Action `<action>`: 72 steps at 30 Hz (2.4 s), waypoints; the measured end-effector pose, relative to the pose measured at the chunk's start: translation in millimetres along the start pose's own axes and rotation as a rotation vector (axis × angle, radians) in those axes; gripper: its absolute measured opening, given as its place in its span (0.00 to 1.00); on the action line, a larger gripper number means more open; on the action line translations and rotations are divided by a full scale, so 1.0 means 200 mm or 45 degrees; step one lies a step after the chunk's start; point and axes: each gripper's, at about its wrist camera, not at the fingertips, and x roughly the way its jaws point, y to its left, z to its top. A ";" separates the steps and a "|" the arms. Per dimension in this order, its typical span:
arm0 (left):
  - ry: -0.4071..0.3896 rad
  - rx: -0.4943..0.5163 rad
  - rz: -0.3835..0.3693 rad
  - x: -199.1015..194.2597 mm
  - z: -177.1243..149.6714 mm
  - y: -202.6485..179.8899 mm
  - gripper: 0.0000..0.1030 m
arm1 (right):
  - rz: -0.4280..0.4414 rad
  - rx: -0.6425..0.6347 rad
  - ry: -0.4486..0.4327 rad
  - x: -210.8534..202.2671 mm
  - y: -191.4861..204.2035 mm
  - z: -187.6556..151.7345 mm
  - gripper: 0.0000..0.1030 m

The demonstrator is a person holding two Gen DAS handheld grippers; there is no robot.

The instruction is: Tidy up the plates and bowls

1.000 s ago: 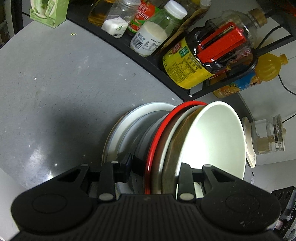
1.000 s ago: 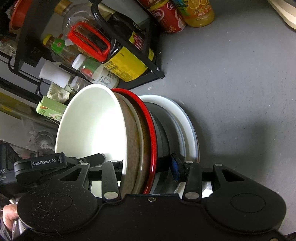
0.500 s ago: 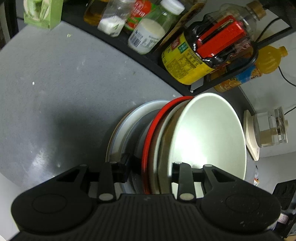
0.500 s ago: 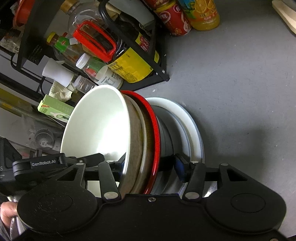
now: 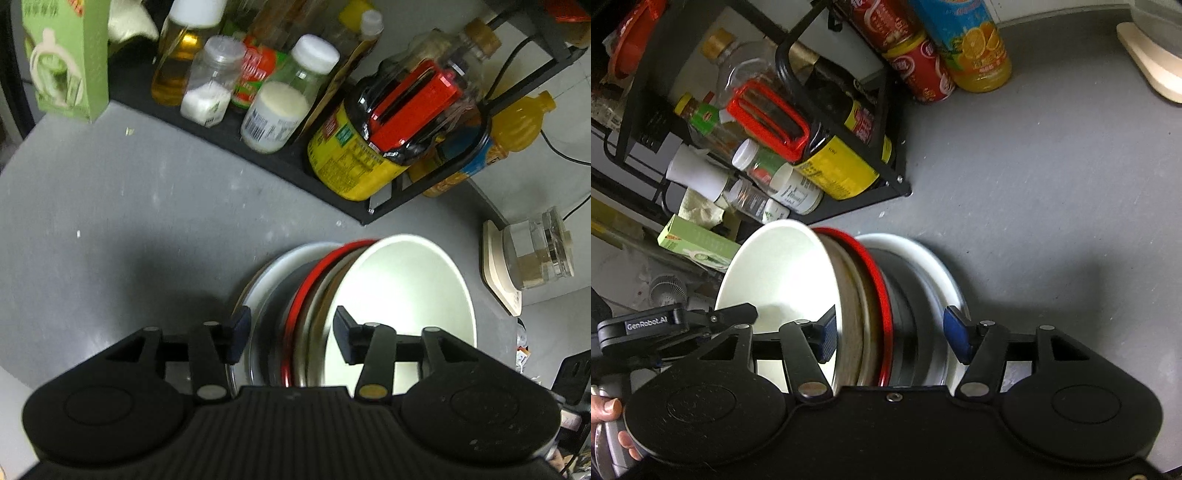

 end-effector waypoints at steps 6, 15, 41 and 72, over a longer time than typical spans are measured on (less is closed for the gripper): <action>0.005 0.041 0.001 0.01 0.06 -0.06 0.57 | -0.014 0.010 -0.027 -0.06 0.00 0.01 0.56; -0.031 0.162 -0.002 -0.01 0.10 -0.22 0.63 | -0.021 0.009 -0.188 -0.31 -0.06 0.00 0.86; -0.184 0.421 -0.014 -0.31 -0.21 -0.52 0.85 | -0.294 0.158 -0.552 -1.00 -0.24 -0.56 1.00; -0.320 0.713 -0.129 -0.88 -0.86 -0.26 0.91 | -0.486 -0.040 -0.762 -1.25 0.26 -1.19 1.00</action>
